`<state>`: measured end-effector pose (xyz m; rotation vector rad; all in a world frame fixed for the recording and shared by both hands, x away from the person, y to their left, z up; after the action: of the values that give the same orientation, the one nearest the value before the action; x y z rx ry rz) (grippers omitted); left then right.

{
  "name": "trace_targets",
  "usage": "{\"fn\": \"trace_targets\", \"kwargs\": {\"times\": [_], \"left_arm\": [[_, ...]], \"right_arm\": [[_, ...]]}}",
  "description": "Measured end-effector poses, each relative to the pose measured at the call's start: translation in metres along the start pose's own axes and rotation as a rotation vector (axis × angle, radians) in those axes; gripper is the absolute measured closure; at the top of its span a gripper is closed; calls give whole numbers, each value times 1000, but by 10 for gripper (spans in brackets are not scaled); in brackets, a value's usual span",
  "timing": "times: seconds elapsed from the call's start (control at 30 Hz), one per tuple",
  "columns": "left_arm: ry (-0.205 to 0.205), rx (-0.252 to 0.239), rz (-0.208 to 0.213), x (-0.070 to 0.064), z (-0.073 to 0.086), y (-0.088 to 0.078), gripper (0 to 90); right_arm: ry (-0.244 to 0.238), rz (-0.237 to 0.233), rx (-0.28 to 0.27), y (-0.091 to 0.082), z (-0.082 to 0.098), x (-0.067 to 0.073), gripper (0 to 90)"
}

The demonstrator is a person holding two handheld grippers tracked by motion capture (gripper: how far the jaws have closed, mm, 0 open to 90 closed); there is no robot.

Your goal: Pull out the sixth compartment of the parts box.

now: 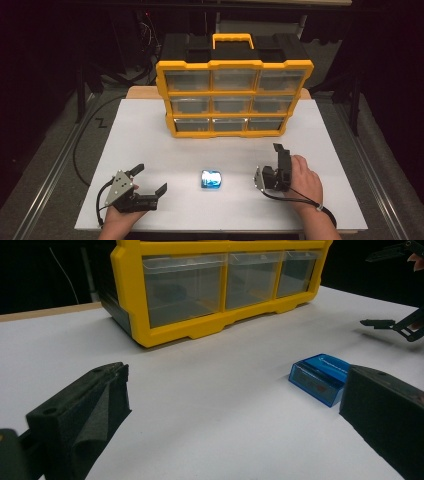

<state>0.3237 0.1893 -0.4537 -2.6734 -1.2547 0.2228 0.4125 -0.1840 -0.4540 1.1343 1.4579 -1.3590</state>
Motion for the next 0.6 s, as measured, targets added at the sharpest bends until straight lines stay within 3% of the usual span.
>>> {"fn": "trace_targets", "kwargs": {"times": [0.27,0.33,0.47,0.6], "left_arm": [[6,4,-4,0,0,0,3],[10,4,-9,1,0,0,2],[2,24,-8,2,1,1,3],[0,20,-7,2,1,1,3]], "right_arm": [[-15,18,9,-3,-1,1,118],[-38,34,0,-3,-2,-1,155],[-28,45,4,-5,-3,0,188],[-48,72,11,-6,-2,-2,238]]}}
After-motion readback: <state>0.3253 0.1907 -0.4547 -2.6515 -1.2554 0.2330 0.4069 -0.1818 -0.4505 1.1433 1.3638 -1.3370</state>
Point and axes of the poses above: each handheld gripper's, and its own axes: y roughly forward along the jaws, z roughly out of its underside, x roughly to its left, the point moved 7 cm from there along y, roughly forward along the jaws, and after that the axes turned 4 degrees about z, right-handed, at the moved point
